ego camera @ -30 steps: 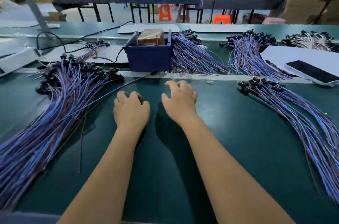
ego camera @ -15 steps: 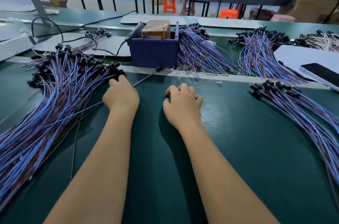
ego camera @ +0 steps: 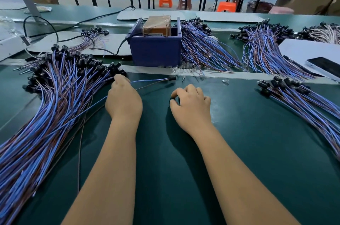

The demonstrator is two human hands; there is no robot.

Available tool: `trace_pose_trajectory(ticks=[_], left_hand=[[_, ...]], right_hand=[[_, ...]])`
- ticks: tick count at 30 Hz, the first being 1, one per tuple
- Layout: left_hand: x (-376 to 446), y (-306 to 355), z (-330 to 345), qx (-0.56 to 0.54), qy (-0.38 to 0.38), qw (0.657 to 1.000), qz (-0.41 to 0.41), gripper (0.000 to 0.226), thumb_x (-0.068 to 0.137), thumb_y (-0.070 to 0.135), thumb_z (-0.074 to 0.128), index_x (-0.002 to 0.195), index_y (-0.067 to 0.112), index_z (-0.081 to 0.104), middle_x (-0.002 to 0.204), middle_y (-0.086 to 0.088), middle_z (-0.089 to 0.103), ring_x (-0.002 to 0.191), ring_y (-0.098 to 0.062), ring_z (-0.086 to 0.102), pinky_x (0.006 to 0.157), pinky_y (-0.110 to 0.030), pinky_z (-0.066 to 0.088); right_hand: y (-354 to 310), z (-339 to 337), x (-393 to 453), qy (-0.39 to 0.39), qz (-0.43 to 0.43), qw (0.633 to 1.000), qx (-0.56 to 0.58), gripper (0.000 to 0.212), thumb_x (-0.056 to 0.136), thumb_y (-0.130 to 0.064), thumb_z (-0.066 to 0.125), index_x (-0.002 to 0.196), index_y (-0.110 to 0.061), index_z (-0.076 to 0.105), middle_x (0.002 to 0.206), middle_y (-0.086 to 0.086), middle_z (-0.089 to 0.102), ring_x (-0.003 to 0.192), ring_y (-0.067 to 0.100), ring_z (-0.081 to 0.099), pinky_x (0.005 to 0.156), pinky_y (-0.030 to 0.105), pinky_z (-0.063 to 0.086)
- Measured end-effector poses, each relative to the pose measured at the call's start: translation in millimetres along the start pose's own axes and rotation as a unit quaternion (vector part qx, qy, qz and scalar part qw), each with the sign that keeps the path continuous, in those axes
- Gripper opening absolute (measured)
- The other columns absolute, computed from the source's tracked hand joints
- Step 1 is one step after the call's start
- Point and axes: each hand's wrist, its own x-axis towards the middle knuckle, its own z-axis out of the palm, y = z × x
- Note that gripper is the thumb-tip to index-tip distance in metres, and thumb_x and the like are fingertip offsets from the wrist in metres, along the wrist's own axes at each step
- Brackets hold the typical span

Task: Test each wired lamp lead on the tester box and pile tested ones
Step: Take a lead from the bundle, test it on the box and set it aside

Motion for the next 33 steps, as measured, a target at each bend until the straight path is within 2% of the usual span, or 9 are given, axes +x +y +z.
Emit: trace_pose_trajectory(ticks=[4,8,11,14,17,21,24,28,33], left_hand=[[0,1,1,-0.167,0.039,0.985,0.024,0.017,0.096,0.0,0.033,0.103,0.011,0.043,0.097,-0.003,0.048,0.082,-0.024,0.044,0.064,-0.032,0.028],[-3,14,-3,-0.408,0.027,0.912,-0.006,0.026,0.09,-0.003,0.031,0.084,0.017,0.046,0.078,0.003,0.05,0.064,-0.003,0.045,0.06,-0.017,0.037],[-5,27,-6,-0.611,-0.016,0.79,-0.049,0.031,0.082,-0.011,0.029,0.072,0.013,0.046,0.065,0.004,0.051,0.063,-0.012,0.05,0.07,-0.025,0.043],[-15,38,-8,-0.758,-0.15,0.633,-0.057,0.026,0.076,-0.008,0.028,0.067,0.01,0.045,0.06,-0.003,0.048,0.057,-0.019,0.05,0.064,-0.027,0.046],[-26,44,-8,-0.771,-0.319,0.55,-0.03,0.017,0.074,0.014,0.039,0.06,0.009,0.048,0.058,-0.007,0.045,0.056,-0.023,0.05,0.058,-0.028,0.048],[-27,45,-8,-0.666,-0.484,0.567,0.01,0.027,0.078,0.022,0.041,0.055,0.01,0.051,0.054,-0.009,0.048,0.058,-0.026,0.055,0.062,-0.032,0.052],[-30,46,-5,-0.565,-0.53,0.632,-0.006,0.037,0.087,0.018,0.042,0.052,0.013,0.054,0.052,-0.007,0.048,0.059,-0.025,0.06,0.062,-0.03,0.055],[-32,46,5,-0.497,-0.476,0.726,-0.008,0.034,0.098,0.009,0.052,0.064,0.011,0.057,0.056,-0.003,0.056,0.061,-0.017,0.065,0.066,-0.026,0.058],[-39,50,11,-0.443,-0.34,0.83,0.01,0.017,0.09,-0.005,0.063,0.093,0.01,0.056,0.078,-0.005,0.055,0.054,-0.008,0.06,0.057,-0.021,0.055]], right_hand=[[3,-2,0,-0.005,0.019,0.998,0.06,0.019,0.094,-0.024,0.048,0.1,-0.027,0.066,0.098,-0.01,0.046,0.104,0.014,0.038,0.085,0.031,0.02],[5,-2,1,0.02,0.03,0.984,0.175,0.026,0.096,-0.01,0.046,0.099,-0.024,0.068,0.102,-0.009,0.06,0.103,0.014,0.051,0.091,0.029,0.035],[6,-8,-2,0.035,0.047,0.923,0.381,0.033,0.096,0.0,0.043,0.098,-0.023,0.067,0.088,-0.008,0.064,0.083,0.011,0.06,0.076,0.019,0.045],[3,-13,2,-0.018,0.061,0.825,0.561,0.031,0.102,-0.008,0.04,0.101,-0.021,0.067,0.083,0.003,0.069,0.072,0.015,0.066,0.072,0.027,0.054],[-2,-15,5,-0.125,0.085,0.725,0.672,0.036,0.107,-0.027,0.031,0.104,-0.016,0.066,0.075,0.002,0.07,0.069,0.015,0.067,0.07,0.029,0.056],[0,-17,9,-0.133,0.107,0.673,0.72,0.041,0.105,-0.023,0.033,0.095,-0.014,0.071,0.059,-0.002,0.06,0.04,0.005,0.044,0.047,0.018,0.043],[7,-22,9,-0.089,0.153,0.644,0.744,0.027,0.101,-0.019,0.037,0.109,-0.009,0.061,0.079,0.002,0.074,0.043,0.014,0.056,0.038,0.017,0.036],[15,-22,10,0.022,0.224,0.62,0.751,0.026,0.1,-0.004,0.034,0.098,-0.006,0.06,0.072,0.008,0.073,0.059,0.021,0.066,0.047,0.024,0.049],[13,-20,10,0.015,0.207,0.641,0.739,0.027,0.094,0.002,0.035,0.098,-0.005,0.061,0.077,0.01,0.071,0.07,0.019,0.068,0.063,0.029,0.052]])
